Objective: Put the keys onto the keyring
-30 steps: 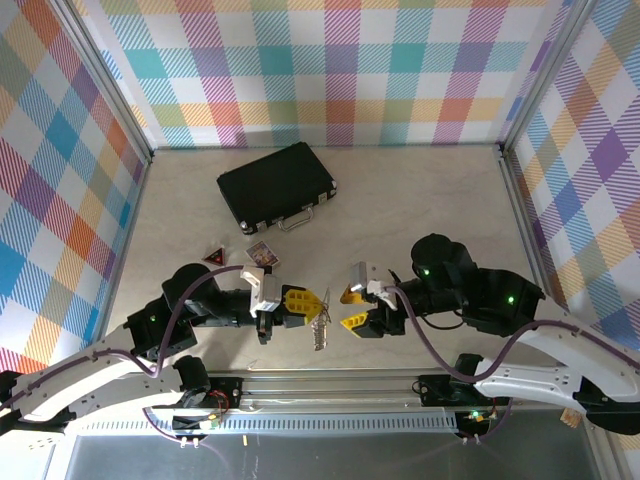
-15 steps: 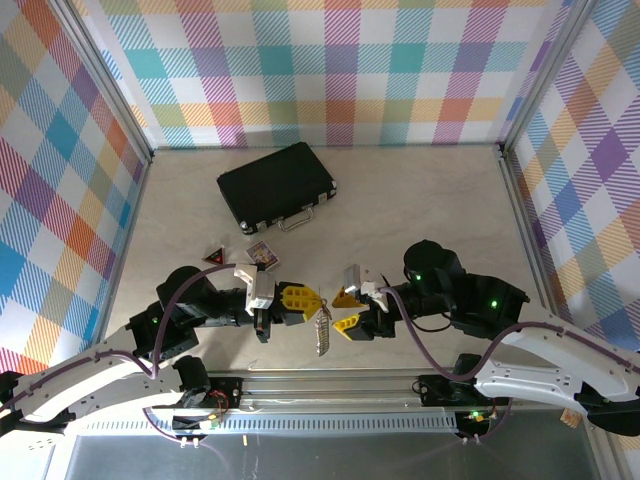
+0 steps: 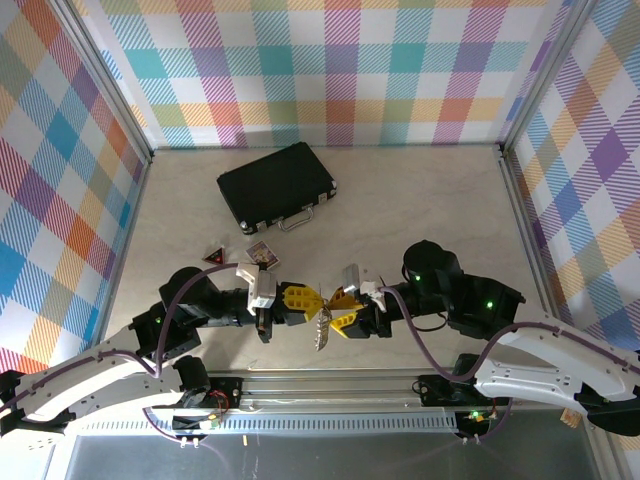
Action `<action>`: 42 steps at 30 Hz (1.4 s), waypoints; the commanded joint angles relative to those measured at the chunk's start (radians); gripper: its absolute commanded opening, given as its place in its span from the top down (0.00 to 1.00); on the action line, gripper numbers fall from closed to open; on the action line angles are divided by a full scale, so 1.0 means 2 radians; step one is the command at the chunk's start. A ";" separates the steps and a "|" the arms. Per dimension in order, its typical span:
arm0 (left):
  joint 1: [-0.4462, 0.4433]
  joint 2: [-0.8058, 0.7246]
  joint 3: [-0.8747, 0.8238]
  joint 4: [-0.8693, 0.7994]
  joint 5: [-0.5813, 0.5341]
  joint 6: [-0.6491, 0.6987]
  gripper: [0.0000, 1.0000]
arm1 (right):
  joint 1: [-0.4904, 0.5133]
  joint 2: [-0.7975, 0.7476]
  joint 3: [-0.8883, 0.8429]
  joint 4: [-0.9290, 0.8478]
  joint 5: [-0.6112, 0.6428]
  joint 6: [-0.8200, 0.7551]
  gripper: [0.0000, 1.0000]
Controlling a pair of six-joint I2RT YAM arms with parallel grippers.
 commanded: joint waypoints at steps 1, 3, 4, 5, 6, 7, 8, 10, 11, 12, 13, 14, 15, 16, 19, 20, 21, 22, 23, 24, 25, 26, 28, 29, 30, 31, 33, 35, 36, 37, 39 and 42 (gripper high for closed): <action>-0.002 -0.002 -0.004 0.037 0.003 -0.007 1.00 | 0.004 -0.003 -0.003 0.028 -0.014 0.006 0.67; -0.003 -0.003 -0.005 0.037 0.003 -0.008 1.00 | 0.004 -0.003 -0.004 0.032 -0.014 0.006 0.68; -0.003 -0.004 -0.006 0.038 0.003 -0.008 1.00 | 0.004 -0.003 -0.004 0.033 -0.014 0.006 0.68; -0.002 -0.004 -0.006 0.038 0.003 -0.008 1.00 | 0.004 -0.003 -0.005 0.035 -0.015 0.006 0.68; -0.003 -0.005 -0.007 0.038 0.002 -0.009 1.00 | 0.004 -0.002 -0.005 0.036 -0.016 0.008 0.68; -0.003 -0.005 -0.008 0.038 0.001 -0.009 1.00 | 0.004 -0.002 -0.005 0.037 -0.017 0.008 0.68; -0.003 -0.006 -0.008 0.038 0.000 -0.009 1.00 | 0.004 -0.001 -0.005 0.037 -0.018 0.007 0.68; -0.003 -0.007 -0.011 0.039 0.000 -0.009 1.00 | 0.004 0.000 -0.006 0.040 -0.016 0.008 0.67; -0.003 -0.006 -0.012 0.040 -0.001 -0.010 1.00 | 0.004 0.000 -0.007 0.042 -0.016 0.008 0.67; -0.003 -0.006 -0.012 0.042 -0.001 -0.011 1.00 | 0.004 0.001 -0.008 0.044 -0.016 0.009 0.67; -0.003 -0.006 -0.014 0.044 -0.001 -0.011 1.00 | 0.004 0.002 -0.008 0.045 -0.017 0.010 0.67; -0.003 -0.006 -0.015 0.046 -0.001 -0.012 1.00 | 0.004 0.002 -0.008 0.046 -0.017 0.011 0.66; -0.003 -0.005 -0.015 0.047 -0.002 -0.012 1.00 | 0.004 0.002 -0.008 0.047 -0.018 0.012 0.65; -0.003 -0.005 -0.015 0.048 -0.002 -0.013 1.00 | 0.004 0.003 -0.009 0.049 -0.018 0.012 0.65; -0.003 -0.005 -0.018 0.049 -0.006 -0.014 1.00 | 0.004 0.005 -0.011 0.053 -0.018 0.013 0.61; -0.003 -0.006 -0.018 0.049 -0.007 -0.015 1.00 | 0.004 0.007 -0.012 0.053 -0.018 0.014 0.60; -0.003 -0.006 -0.018 0.049 -0.007 -0.015 1.00 | 0.004 0.007 -0.013 0.054 -0.017 0.015 0.60; -0.003 -0.006 -0.019 0.048 -0.007 -0.016 1.00 | 0.004 0.008 -0.014 0.056 -0.016 0.016 0.60; -0.003 -0.006 -0.019 0.048 -0.007 -0.018 1.00 | 0.004 0.008 -0.015 0.058 -0.014 0.017 0.61; -0.003 -0.007 -0.019 0.048 -0.006 -0.018 1.00 | 0.004 0.007 -0.017 0.060 -0.011 0.018 0.62; -0.003 -0.007 -0.021 0.048 -0.007 -0.019 1.00 | 0.004 0.006 -0.019 0.063 -0.008 0.018 0.64; -0.003 -0.008 -0.021 0.049 -0.007 -0.019 1.00 | 0.004 0.005 -0.020 0.065 -0.006 0.018 0.65; -0.003 -0.010 -0.022 0.050 -0.009 -0.019 1.00 | 0.004 0.003 -0.022 0.068 -0.005 0.018 0.66; -0.003 -0.011 -0.022 0.050 -0.009 -0.019 1.00 | 0.004 0.004 -0.022 0.070 -0.004 0.019 0.67; -0.002 -0.011 -0.024 0.050 -0.009 -0.019 1.00 | 0.004 0.003 -0.022 0.071 -0.003 0.020 0.68; -0.003 -0.010 -0.024 0.051 -0.009 -0.019 1.00 | 0.004 0.003 -0.022 0.072 -0.002 0.020 0.69; -0.003 -0.009 -0.025 0.052 -0.009 -0.019 1.00 | 0.004 0.004 -0.024 0.077 0.003 0.022 0.70; -0.003 -0.008 -0.026 0.051 -0.012 -0.017 1.00 | 0.004 0.003 -0.030 0.085 0.009 0.025 0.72; -0.003 -0.008 -0.025 0.051 -0.013 -0.018 1.00 | 0.004 0.003 -0.033 0.091 0.010 0.025 0.73; -0.003 -0.008 -0.027 0.051 -0.014 -0.018 1.00 | 0.004 0.003 -0.036 0.095 0.011 0.025 0.74; -0.003 -0.008 -0.027 0.051 -0.014 -0.017 1.00 | 0.004 0.004 -0.039 0.099 0.011 0.025 0.77; -0.002 -0.010 -0.027 0.051 -0.016 -0.016 1.00 | 0.004 0.005 -0.041 0.101 0.014 0.025 0.82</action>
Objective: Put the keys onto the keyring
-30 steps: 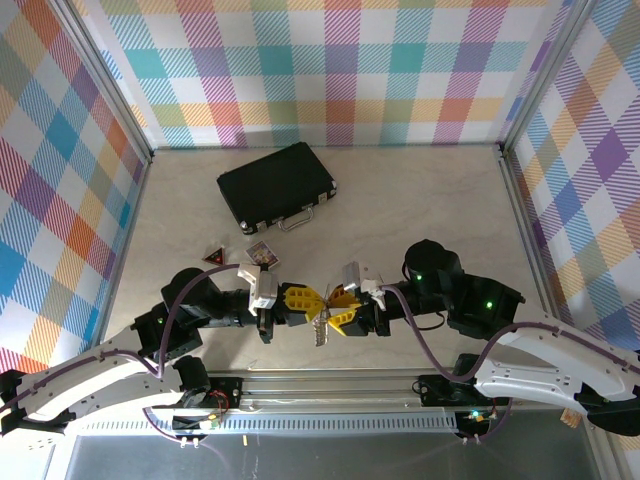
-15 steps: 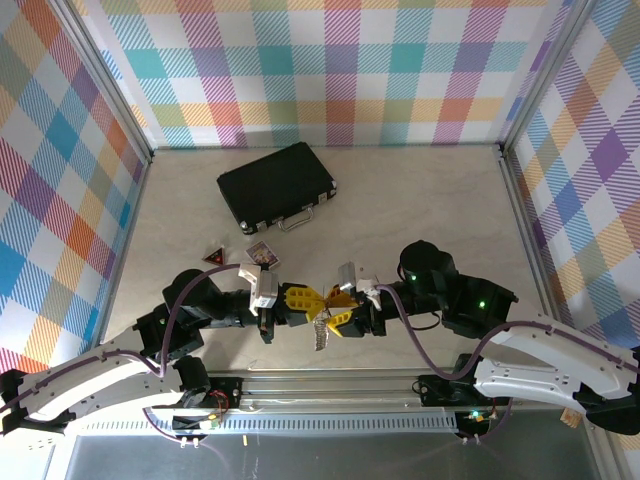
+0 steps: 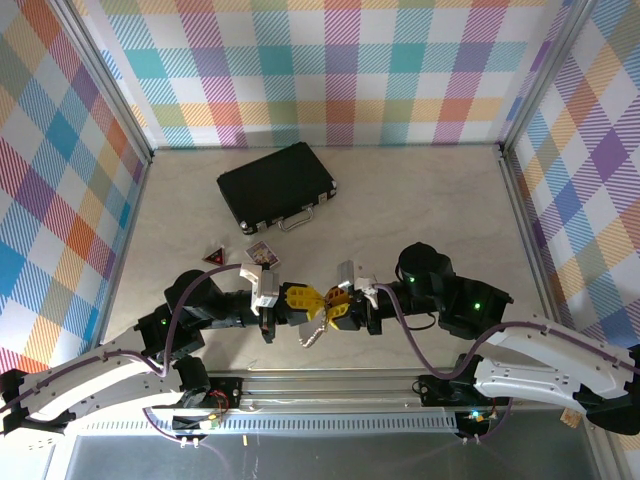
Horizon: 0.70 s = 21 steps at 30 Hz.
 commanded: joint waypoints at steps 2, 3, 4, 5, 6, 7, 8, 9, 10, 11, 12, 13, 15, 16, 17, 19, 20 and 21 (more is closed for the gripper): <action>-0.003 -0.011 -0.002 0.026 -0.004 -0.001 1.00 | 0.004 -0.004 -0.007 0.026 0.003 0.003 0.84; -0.003 -0.011 -0.003 0.025 -0.004 -0.002 1.00 | 0.004 -0.004 -0.008 0.027 0.004 0.003 0.85; -0.003 -0.012 -0.002 0.025 -0.004 -0.001 1.00 | 0.004 -0.005 -0.009 0.028 0.005 0.003 0.86; -0.003 -0.013 -0.003 0.025 -0.005 -0.001 1.00 | 0.004 -0.007 -0.010 0.030 0.006 0.003 0.88; -0.003 -0.013 -0.003 0.025 -0.006 -0.001 1.00 | 0.004 -0.009 -0.011 0.031 0.007 0.003 0.88; -0.003 -0.014 -0.004 0.025 -0.006 -0.001 1.00 | 0.004 -0.010 -0.012 0.031 0.008 0.003 0.88; -0.003 -0.015 -0.006 0.025 -0.006 -0.001 1.00 | 0.004 -0.011 -0.013 0.031 0.010 0.003 0.89; -0.002 -0.015 -0.006 0.025 -0.008 -0.001 1.00 | 0.004 -0.012 -0.013 0.030 0.012 0.003 0.90; -0.003 -0.017 -0.006 0.024 -0.009 0.000 1.00 | 0.004 -0.013 -0.014 0.030 0.015 0.003 0.91; -0.003 -0.018 -0.006 0.022 -0.011 0.000 1.00 | 0.004 -0.015 -0.014 0.029 0.018 0.003 0.92; -0.003 -0.019 -0.006 0.021 -0.013 0.002 1.00 | 0.004 -0.017 -0.015 0.028 0.022 0.003 0.93; -0.002 -0.020 -0.006 0.021 -0.015 0.003 1.00 | 0.004 -0.020 -0.015 0.026 0.026 0.002 0.94; -0.003 -0.021 -0.006 0.018 -0.017 0.005 1.00 | 0.004 -0.024 -0.014 0.021 0.036 -0.002 0.96; -0.003 -0.022 -0.006 0.015 -0.020 0.006 1.00 | 0.004 -0.026 -0.013 0.018 0.042 -0.005 0.97; -0.003 -0.022 -0.006 0.013 -0.022 0.008 1.00 | 0.004 -0.027 -0.012 0.014 0.046 -0.008 0.98; -0.002 -0.021 -0.005 0.007 -0.025 0.011 1.00 | 0.003 -0.029 -0.009 0.008 0.053 -0.012 1.00; -0.003 -0.020 -0.005 0.004 -0.026 0.013 1.00 | 0.004 -0.029 -0.007 0.005 0.057 -0.015 1.00; -0.003 -0.019 -0.003 0.001 -0.028 0.015 1.00 | 0.004 -0.030 -0.006 0.001 0.061 -0.017 1.00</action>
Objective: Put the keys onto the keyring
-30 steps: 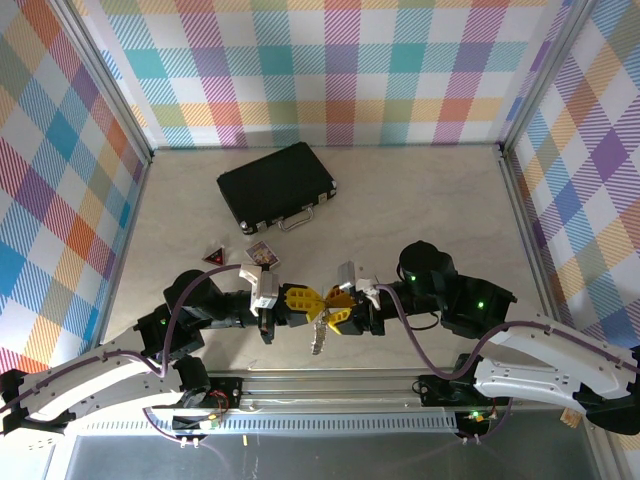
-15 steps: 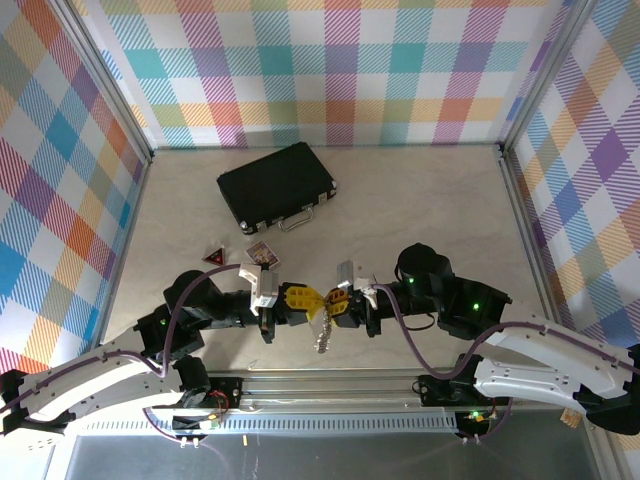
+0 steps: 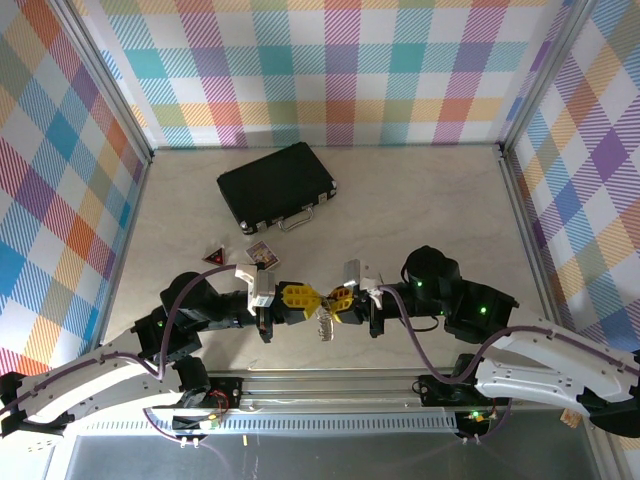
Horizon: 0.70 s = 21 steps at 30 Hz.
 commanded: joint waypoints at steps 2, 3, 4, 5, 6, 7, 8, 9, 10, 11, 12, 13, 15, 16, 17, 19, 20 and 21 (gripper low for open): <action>-0.003 -0.002 0.002 0.002 -0.007 0.013 1.00 | 0.004 -0.006 0.012 -0.017 0.027 -0.019 1.00; -0.002 -0.001 0.003 0.000 -0.008 0.015 1.00 | 0.004 -0.005 0.014 -0.022 0.032 -0.021 1.00; -0.003 0.000 0.003 -0.001 -0.009 0.015 1.00 | 0.004 -0.004 0.018 -0.029 0.037 -0.024 1.00; -0.003 0.002 0.003 -0.002 -0.009 0.016 1.00 | 0.004 -0.003 0.020 -0.034 0.041 -0.026 1.00; -0.002 0.005 0.004 -0.003 -0.009 0.017 1.00 | 0.004 -0.003 0.023 -0.038 0.043 -0.028 1.00; -0.002 0.006 0.004 -0.004 -0.011 0.018 1.00 | 0.004 -0.004 0.024 -0.040 0.048 -0.029 1.00; -0.003 0.008 0.005 -0.007 -0.012 0.020 1.00 | 0.004 -0.004 0.025 -0.043 0.051 -0.030 1.00; -0.003 0.009 0.006 -0.009 -0.013 0.021 1.00 | 0.004 -0.004 0.027 -0.046 0.053 -0.032 1.00; -0.003 0.011 0.007 -0.012 -0.015 0.023 1.00 | 0.005 -0.005 0.029 -0.049 0.057 -0.033 1.00; -0.003 0.013 0.008 -0.016 -0.017 0.025 1.00 | 0.005 -0.005 0.030 -0.052 0.062 -0.034 1.00; -0.002 0.015 0.010 -0.019 -0.018 0.027 1.00 | 0.005 -0.006 0.032 -0.055 0.065 -0.036 1.00; -0.003 0.017 0.011 -0.022 -0.020 0.029 1.00 | 0.006 -0.004 0.034 -0.059 0.070 -0.038 1.00; -0.003 0.021 0.013 -0.030 -0.022 0.032 1.00 | 0.006 -0.004 0.037 -0.065 0.074 -0.041 1.00; -0.003 0.023 0.015 -0.034 -0.023 0.034 1.00 | 0.007 -0.004 0.039 -0.067 0.075 -0.042 1.00; -0.003 0.024 0.016 -0.037 -0.025 0.035 1.00 | 0.007 -0.003 0.039 -0.068 0.075 -0.042 1.00; -0.003 0.026 0.017 -0.042 -0.029 0.038 1.00 | 0.007 -0.003 0.040 -0.071 0.076 -0.043 1.00; -0.003 0.028 0.018 -0.045 -0.032 0.040 1.00 | 0.008 -0.004 0.040 -0.072 0.077 -0.043 1.00; -0.003 0.029 0.019 -0.049 -0.035 0.042 1.00 | 0.008 -0.004 0.040 -0.072 0.076 -0.044 1.00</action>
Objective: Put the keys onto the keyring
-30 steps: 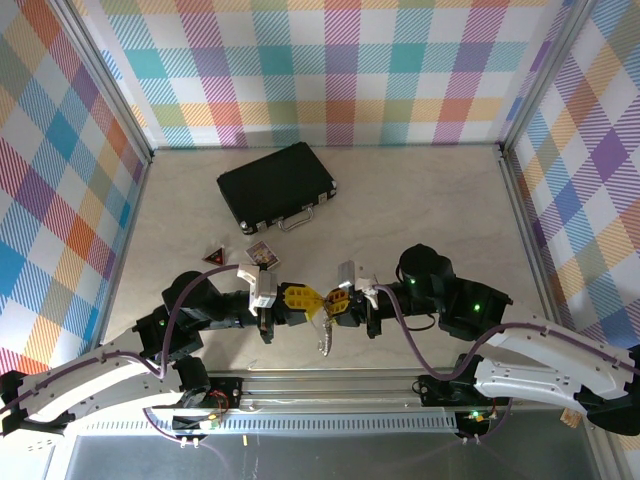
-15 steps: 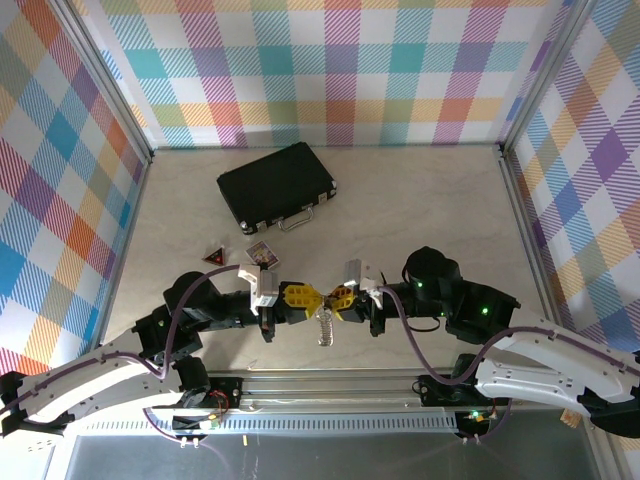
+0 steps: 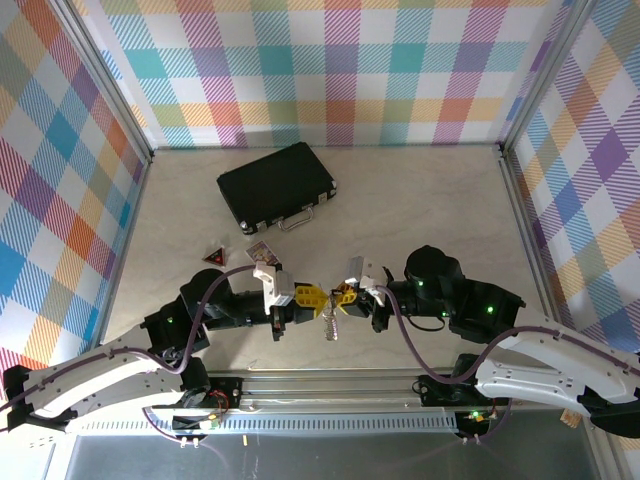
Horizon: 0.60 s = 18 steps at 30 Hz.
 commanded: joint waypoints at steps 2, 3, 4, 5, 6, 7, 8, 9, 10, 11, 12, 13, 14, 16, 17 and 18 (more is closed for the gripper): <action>-0.003 0.000 0.020 -0.011 -0.015 0.018 1.00 | 0.004 -0.003 0.019 -0.008 0.007 -0.008 1.00; -0.002 0.001 0.021 -0.015 -0.015 0.019 1.00 | 0.005 -0.003 0.018 -0.008 0.008 -0.008 1.00; -0.003 0.001 0.021 -0.019 -0.016 0.021 1.00 | 0.005 -0.003 0.018 -0.009 0.010 -0.008 1.00; -0.003 0.001 0.022 -0.023 -0.017 0.022 1.00 | 0.005 -0.004 0.018 -0.009 0.012 -0.008 1.00; -0.002 0.000 0.023 -0.027 -0.019 0.024 1.00 | 0.005 -0.004 0.019 -0.010 0.014 -0.009 1.00; -0.003 0.000 0.024 -0.032 -0.021 0.026 1.00 | 0.005 -0.004 0.019 -0.011 0.016 -0.009 1.00; -0.003 0.001 0.026 -0.039 -0.025 0.028 1.00 | 0.005 -0.004 0.020 -0.013 0.018 -0.010 1.00; -0.003 0.001 0.027 -0.046 -0.028 0.031 1.00 | 0.005 -0.004 0.020 -0.013 0.019 -0.011 1.00; -0.003 0.002 0.029 -0.052 -0.030 0.034 1.00 | 0.005 -0.003 0.022 -0.014 0.020 -0.012 1.00; -0.003 0.002 0.029 -0.057 -0.031 0.036 1.00 | 0.005 -0.003 0.022 -0.016 0.022 -0.013 1.00; -0.003 0.002 0.031 -0.060 -0.032 0.037 1.00 | 0.006 -0.002 0.023 -0.016 0.022 -0.014 1.00; -0.003 0.003 0.031 -0.066 -0.032 0.038 1.00 | 0.005 0.000 0.025 -0.017 0.025 -0.015 1.00; -0.003 0.005 0.032 -0.070 -0.032 0.040 1.00 | 0.006 0.001 0.026 -0.018 0.026 -0.016 1.00; -0.003 0.007 0.035 -0.075 -0.031 0.042 1.00 | 0.006 0.002 0.027 -0.019 0.028 -0.017 1.00; -0.003 0.007 0.033 -0.075 -0.031 0.042 0.99 | 0.006 0.003 0.028 -0.019 0.030 -0.016 1.00; -0.003 0.006 0.031 -0.073 -0.031 0.041 0.95 | 0.006 0.003 0.029 -0.018 0.032 -0.017 1.00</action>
